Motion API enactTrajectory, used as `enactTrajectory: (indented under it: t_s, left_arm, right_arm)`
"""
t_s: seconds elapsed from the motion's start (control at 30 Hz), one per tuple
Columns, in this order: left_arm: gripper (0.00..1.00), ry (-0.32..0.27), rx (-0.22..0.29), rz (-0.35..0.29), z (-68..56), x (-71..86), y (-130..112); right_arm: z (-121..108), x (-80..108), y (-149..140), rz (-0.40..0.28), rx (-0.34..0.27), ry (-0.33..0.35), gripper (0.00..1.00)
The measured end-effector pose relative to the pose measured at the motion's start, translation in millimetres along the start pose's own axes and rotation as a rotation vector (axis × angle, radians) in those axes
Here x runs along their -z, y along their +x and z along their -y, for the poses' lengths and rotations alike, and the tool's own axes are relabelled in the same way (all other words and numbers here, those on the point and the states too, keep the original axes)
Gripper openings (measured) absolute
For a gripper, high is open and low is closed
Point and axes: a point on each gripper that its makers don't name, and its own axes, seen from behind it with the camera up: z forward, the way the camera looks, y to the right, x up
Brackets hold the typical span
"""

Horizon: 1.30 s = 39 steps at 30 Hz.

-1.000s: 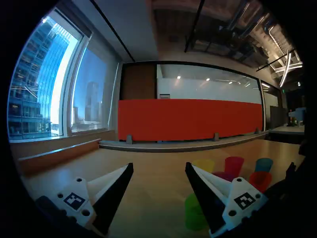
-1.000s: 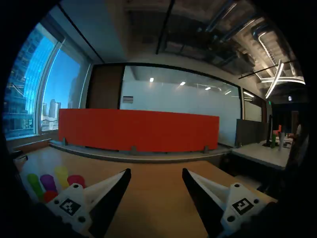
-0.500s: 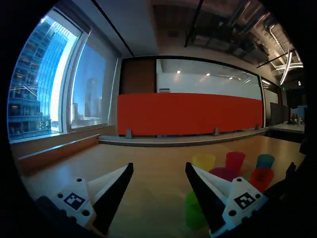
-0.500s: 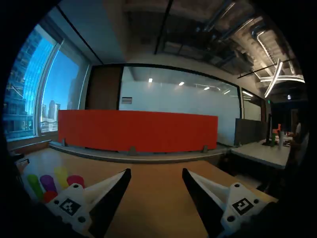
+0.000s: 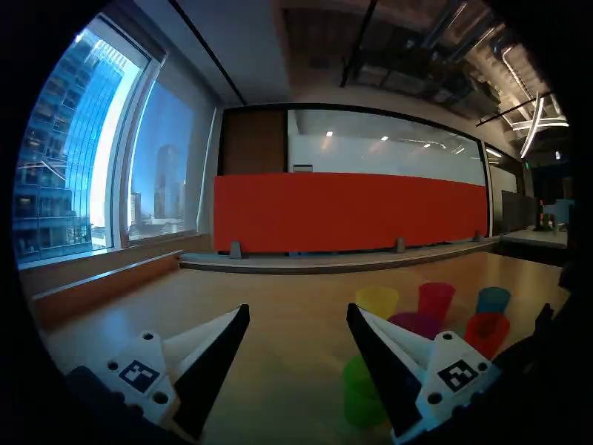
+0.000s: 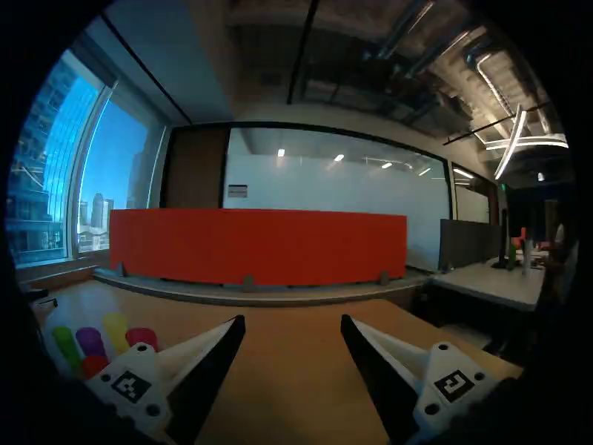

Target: Pour water

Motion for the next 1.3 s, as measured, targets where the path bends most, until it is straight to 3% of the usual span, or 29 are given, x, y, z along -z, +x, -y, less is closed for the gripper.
enactTrajectory:
  t_s: [0.5,0.67,1.3]
  left_arm:
    - [0.97,0.0,0.0,-0.001,0.2,-0.5,0]
    - [0.98,0.0,0.0,-0.001,-0.1,-0.3,0]
    - [0.98,0.0,0.0,0.0,-0.8,-0.6,0]
  right_arm:
    - [2,-12.8,-41,0.028,0.026,0.033,1.0]
    - [5,-16.3,-53,0.009,0.044,0.053,1.0]
    - [15,-34.4,-64,-0.029,0.019,0.089,1.0]
